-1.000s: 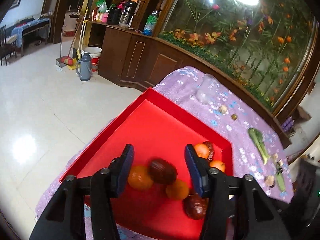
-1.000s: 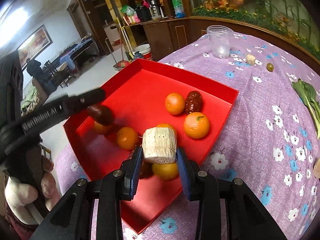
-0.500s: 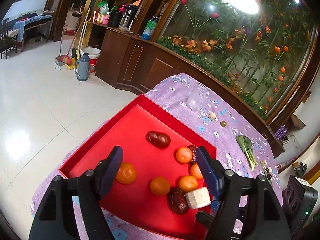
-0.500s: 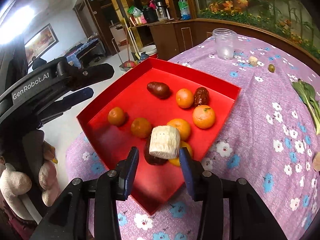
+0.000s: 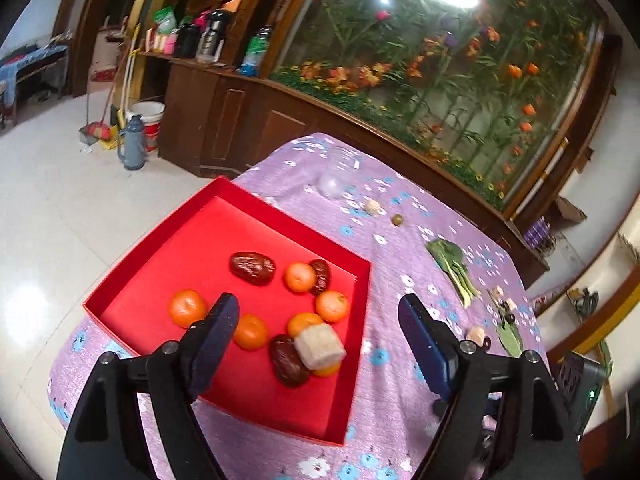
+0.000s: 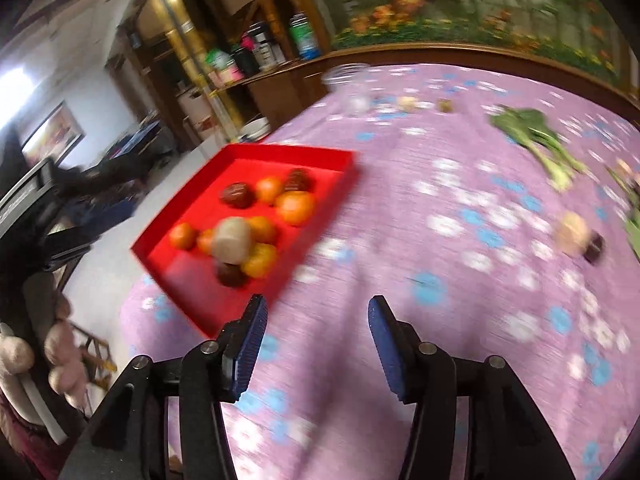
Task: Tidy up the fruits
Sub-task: 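Grasp the square cube with the left gripper while the right gripper grasps a dark plum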
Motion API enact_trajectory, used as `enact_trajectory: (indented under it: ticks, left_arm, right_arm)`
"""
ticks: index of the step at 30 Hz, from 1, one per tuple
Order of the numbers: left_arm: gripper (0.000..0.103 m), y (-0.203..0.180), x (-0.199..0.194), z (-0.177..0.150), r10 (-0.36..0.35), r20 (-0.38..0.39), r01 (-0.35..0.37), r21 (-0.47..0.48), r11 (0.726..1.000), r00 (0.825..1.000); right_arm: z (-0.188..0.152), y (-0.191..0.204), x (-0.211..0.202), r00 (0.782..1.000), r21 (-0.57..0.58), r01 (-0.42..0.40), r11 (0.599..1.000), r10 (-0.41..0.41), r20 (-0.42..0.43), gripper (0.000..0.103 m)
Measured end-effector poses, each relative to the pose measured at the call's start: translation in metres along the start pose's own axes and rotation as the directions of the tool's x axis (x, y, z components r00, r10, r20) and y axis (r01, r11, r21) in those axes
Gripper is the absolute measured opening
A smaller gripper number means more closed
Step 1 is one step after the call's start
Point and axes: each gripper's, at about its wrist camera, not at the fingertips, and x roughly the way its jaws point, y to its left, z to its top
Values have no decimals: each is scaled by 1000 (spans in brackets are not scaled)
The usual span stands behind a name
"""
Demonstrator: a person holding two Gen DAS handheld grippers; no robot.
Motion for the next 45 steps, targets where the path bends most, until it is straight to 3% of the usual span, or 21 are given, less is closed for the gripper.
enact_trajectory:
  ticks: [8,16,25,29,35,40,45]
  left_arm:
    - [83,-40,27,-19,-25,-81,33,91,995,996]
    - [83,-94,60,-46,-63,-180,101,207,973,982]
    - [83,-161,113,-47,-179,-280,255,261,931,943]
    - [82,-185,148,-48,-221,-347,316,244,917,911]
    - [67,-219,199,-53,-243,-435,373,242,896,867]
    - [65,-237,227,-64,-225,-485,385,262,885,845]
    - [64,-248,245,-76,-200,-517,391,291,873,832]
  right_arm:
    - [-26,-116,-47,987,210,148,966,-156,22,60]
    - [-16,-172,-66,967,296,222,929,-249,57,60]
    - [16,-194,-31,945,225,306,925,-324,47,59]
    - [23,-196,-11,938,150,338,929,-346,34,59]
    - [31,-196,1,944,113,321,940,-328,49,55]
    - [35,-202,4,959,131,272,953,-280,45,32]
    - [30,-197,2,950,103,304,947,-309,38,29]
